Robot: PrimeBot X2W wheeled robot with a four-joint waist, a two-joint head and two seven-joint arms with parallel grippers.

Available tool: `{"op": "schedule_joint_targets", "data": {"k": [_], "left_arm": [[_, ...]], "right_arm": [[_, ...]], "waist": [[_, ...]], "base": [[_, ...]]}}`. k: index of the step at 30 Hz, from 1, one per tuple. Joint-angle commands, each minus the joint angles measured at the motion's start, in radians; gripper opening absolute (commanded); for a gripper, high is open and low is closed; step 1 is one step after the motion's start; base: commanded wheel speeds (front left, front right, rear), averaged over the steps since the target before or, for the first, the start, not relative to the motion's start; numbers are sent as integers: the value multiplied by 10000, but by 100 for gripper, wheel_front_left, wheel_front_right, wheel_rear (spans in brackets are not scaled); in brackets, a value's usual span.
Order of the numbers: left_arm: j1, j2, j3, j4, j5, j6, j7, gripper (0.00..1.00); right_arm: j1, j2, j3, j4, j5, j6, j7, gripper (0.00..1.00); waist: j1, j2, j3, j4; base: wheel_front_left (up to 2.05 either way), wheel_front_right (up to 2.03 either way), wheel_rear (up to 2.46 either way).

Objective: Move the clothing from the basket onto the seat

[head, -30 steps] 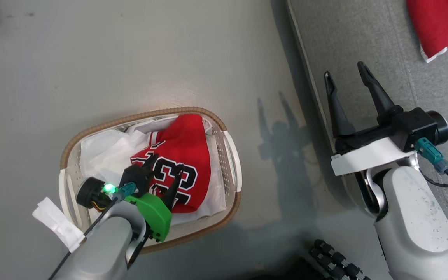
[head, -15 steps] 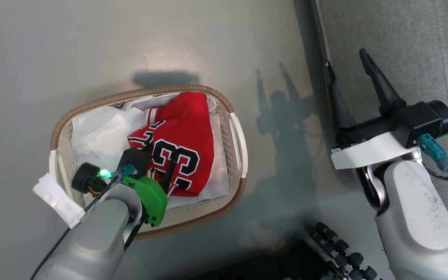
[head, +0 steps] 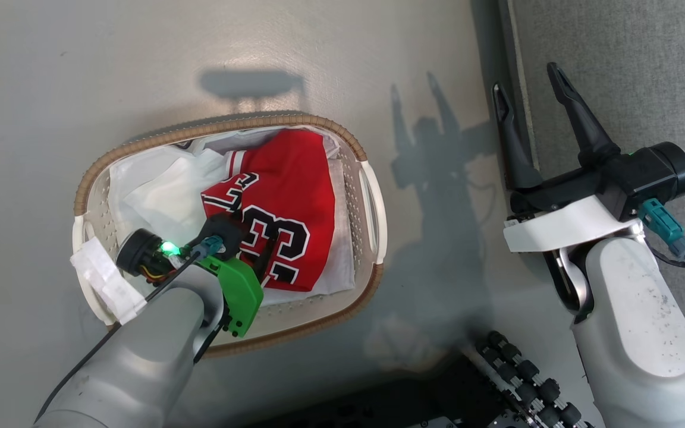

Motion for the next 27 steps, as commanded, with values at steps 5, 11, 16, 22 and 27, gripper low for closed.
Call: {"op": "schedule_joint_targets", "data": {"k": [5, 11, 16, 22, 27], "left_arm": [[-405, -172, -623, 380, -496, 14, 10, 100], [-717, -265, -1260, 717, -965, 14, 107, 100], [-863, -342, -1594, 1003, -1157, 15, 85, 100], [-929, -423, -1824, 1112, -1515, 15, 174, 0], [-908, -402, -1959, 954, -1618, 15, 76, 0]], "right_arm": [[-99, -24, -8, -139, -98, -14, -47, 100], [-85, -24, -64, -224, -127, -14, -49, 100], [2, -24, -120, -292, -174, -14, -47, 100], [58, -24, -150, -323, -207, -14, -49, 100], [-97, -22, -117, -204, -94, -14, -47, 100]], "waist": [[-1, 0, 129, 25], [-1, 0, 210, 25], [-1, 0, 263, 45], [-1, 0, 277, 78], [-1, 0, 138, 48]], "base": [[0, 0, 0], [0, 0, 0], [0, 0, 0], [0, 0, 0], [0, 0, 0]]}}
